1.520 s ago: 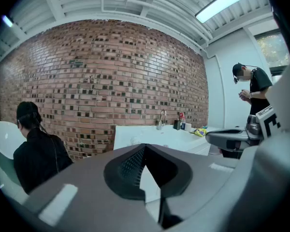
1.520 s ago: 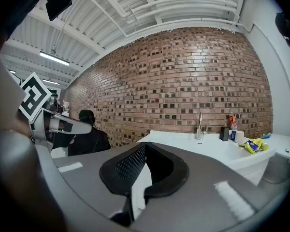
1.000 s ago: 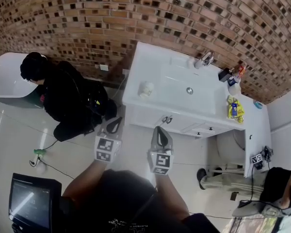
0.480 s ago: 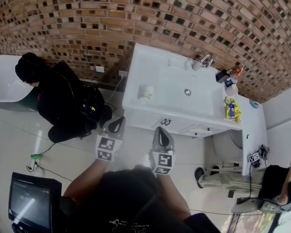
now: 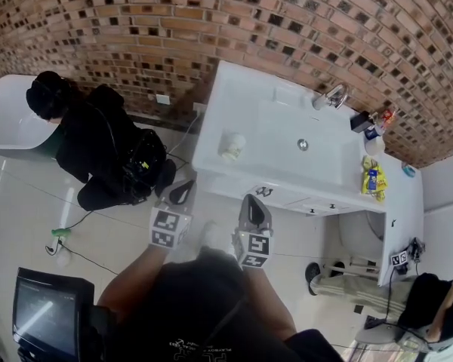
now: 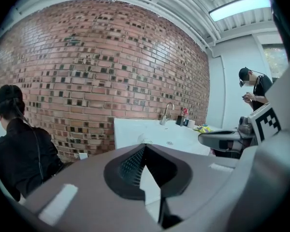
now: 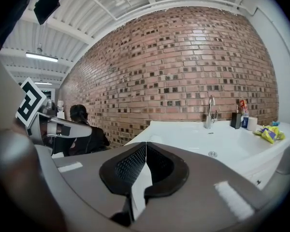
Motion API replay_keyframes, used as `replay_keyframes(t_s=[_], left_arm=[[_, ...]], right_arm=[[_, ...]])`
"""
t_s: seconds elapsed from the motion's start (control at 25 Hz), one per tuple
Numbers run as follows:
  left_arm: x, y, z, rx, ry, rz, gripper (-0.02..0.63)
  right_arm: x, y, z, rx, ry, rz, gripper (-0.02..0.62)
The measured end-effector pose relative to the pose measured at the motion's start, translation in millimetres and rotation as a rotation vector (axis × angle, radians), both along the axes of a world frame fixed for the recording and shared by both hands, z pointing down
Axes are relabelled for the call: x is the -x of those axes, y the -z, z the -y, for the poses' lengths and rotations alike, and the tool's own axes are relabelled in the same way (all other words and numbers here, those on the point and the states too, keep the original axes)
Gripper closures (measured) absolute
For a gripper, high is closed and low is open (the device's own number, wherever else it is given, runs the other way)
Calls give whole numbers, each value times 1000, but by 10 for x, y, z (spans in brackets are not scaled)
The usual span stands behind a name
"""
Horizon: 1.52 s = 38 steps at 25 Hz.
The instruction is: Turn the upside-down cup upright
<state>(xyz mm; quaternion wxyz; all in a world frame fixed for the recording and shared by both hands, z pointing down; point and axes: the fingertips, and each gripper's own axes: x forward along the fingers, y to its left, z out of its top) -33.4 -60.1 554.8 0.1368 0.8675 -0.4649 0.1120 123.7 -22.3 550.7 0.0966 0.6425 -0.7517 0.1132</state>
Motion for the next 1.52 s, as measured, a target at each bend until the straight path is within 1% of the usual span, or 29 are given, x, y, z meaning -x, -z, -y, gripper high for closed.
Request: replay_keyframes(t_s=[0.08,0.2,0.48,0.68,0.84,1.16,1.32,1.44,1.52], left_arm=[[-42,16,120,-3,13,3,612],[-83,67,327,-29,45,20,612],[-183,90,713,-42,97,40,612],[-285,90,869,-35,107,56,612],[-318,79,971,-34,122,62,612],[-304,25,1224,-27,89,66,612],[-339,7,1345,-23,65,44,612],[-329,-11,1415,-20,47,40,612],[-306,-11,1447,-17,38,39,612]], right_arm=[[-62,-33,146,16,7,26,578],[-135,-88,357,31,25,40,578],[-259,-98,707,20,67,28,580],[-381,-186,840,45,70,59,580],[-381,-236,985,56,86,72,578],[-294,-239,1214,63,84,33,575],[-299,-308,1343,122,80,50,563],[-317,-448,1457,214,83,56,517],[-338,-536,1514,277,81,86,494]])
